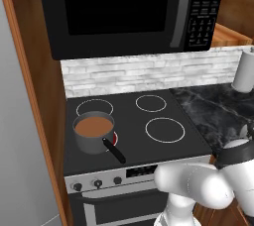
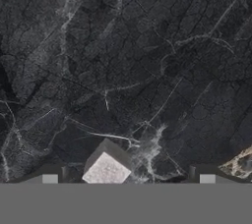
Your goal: Pick up the sugar cube(s) and place them in the saucepan with hot chocolate.
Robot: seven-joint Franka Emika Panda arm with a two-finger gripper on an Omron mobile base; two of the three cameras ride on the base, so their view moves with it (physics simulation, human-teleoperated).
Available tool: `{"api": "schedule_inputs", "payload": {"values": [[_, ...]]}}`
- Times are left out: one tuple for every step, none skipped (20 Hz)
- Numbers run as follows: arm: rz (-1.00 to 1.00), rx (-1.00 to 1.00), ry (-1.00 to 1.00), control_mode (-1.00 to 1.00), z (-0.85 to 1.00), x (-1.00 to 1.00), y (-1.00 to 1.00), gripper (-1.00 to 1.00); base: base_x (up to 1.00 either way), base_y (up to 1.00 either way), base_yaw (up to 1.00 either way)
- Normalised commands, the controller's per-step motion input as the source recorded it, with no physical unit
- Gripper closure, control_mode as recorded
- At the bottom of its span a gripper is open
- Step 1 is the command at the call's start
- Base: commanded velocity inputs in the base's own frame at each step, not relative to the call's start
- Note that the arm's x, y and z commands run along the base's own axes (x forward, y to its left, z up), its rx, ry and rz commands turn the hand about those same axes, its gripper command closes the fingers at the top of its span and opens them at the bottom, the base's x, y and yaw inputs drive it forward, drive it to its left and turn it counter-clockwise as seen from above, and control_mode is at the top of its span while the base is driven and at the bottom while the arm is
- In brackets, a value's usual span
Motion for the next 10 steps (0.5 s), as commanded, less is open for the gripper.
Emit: {"api": "schedule_inputs", "payload": {"values": [[0.00,0.00,0.00,-1.00,-0.11,0.00,-0.04,-1.00,0.00,0.00,0.00],[0.00,0.00,0.00,-1.00,-0.09,0.16,-0.14,-1.00,0.00,0.00,0.00],[0.00,0.00,0.00,-1.00,-0.06,0.14,-0.16,-1.00,0.00,0.00,0.00],[0.00,0.00,0.00,-1.00,-0.04,0.09,-0.06,-1.00,0.00,0.00,0.00],[0.00,0.00,0.00,-1.00,-0.06,0.10,-0.03,-1.00,0.00,0.00,0.00],[0.00,0.00,0.00,-1.00,-0.11,0.02,-0.04,-1.00,0.00,0.00,0.00],[0.00,0.00,0.00,-1.00,-0.13,0.00,-0.01,-1.00,0.00,0.00,0.00],[0.00,0.00,0.00,-1.00,-0.14,0.00,-0.02,-1.00,0.00,0.00,0.00],[0.00,0.00,0.00,-1.00,-0.16,0.00,-0.04,-1.00,0.00,0.00,0.00],[0.00,0.00,0.00,-1.00,-0.16,0.00,-0.06,-1.00,0.00,0.00,0.00]]}}
